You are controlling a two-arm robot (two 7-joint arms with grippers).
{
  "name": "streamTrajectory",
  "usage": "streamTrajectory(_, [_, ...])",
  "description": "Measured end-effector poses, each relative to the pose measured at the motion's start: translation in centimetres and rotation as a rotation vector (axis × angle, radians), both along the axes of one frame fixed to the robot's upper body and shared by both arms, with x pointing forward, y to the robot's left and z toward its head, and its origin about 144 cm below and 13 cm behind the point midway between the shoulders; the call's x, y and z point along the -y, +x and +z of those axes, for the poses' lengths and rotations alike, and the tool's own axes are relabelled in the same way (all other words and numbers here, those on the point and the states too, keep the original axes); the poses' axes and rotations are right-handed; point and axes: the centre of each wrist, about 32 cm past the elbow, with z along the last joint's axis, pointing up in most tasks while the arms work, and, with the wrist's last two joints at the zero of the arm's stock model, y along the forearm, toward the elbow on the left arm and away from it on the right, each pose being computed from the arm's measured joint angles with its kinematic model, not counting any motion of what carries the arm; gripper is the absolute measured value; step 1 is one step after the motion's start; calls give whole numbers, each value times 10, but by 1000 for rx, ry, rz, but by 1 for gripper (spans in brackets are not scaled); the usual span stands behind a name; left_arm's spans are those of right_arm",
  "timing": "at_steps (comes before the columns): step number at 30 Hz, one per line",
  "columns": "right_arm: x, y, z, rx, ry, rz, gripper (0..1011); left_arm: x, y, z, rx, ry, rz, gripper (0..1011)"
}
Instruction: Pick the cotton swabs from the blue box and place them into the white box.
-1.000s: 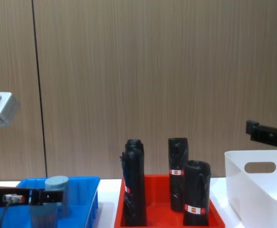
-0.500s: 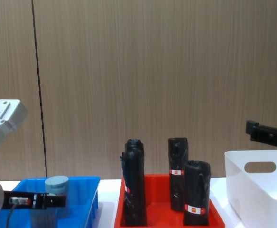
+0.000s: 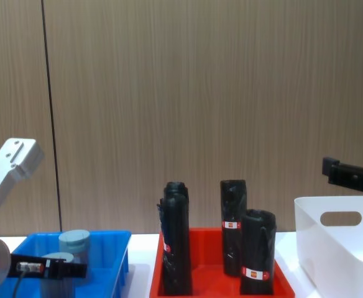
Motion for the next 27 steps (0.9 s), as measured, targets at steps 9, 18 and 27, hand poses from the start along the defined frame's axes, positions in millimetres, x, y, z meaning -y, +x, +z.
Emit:
streamTrajectory(9, [0, 0, 0, 0, 0, 0, 1002, 0, 5, -5, -10, 14, -5, 874])
streamTrajectory(18, [0, 0, 0, 0, 0, 0, 1002, 1, 7, -10, 6, 11, -6, 664])
streamTrajectory(27, [0, 0, 0, 0, 0, 0, 1002, 1, 3, -12, 61, 6, -3, 660])
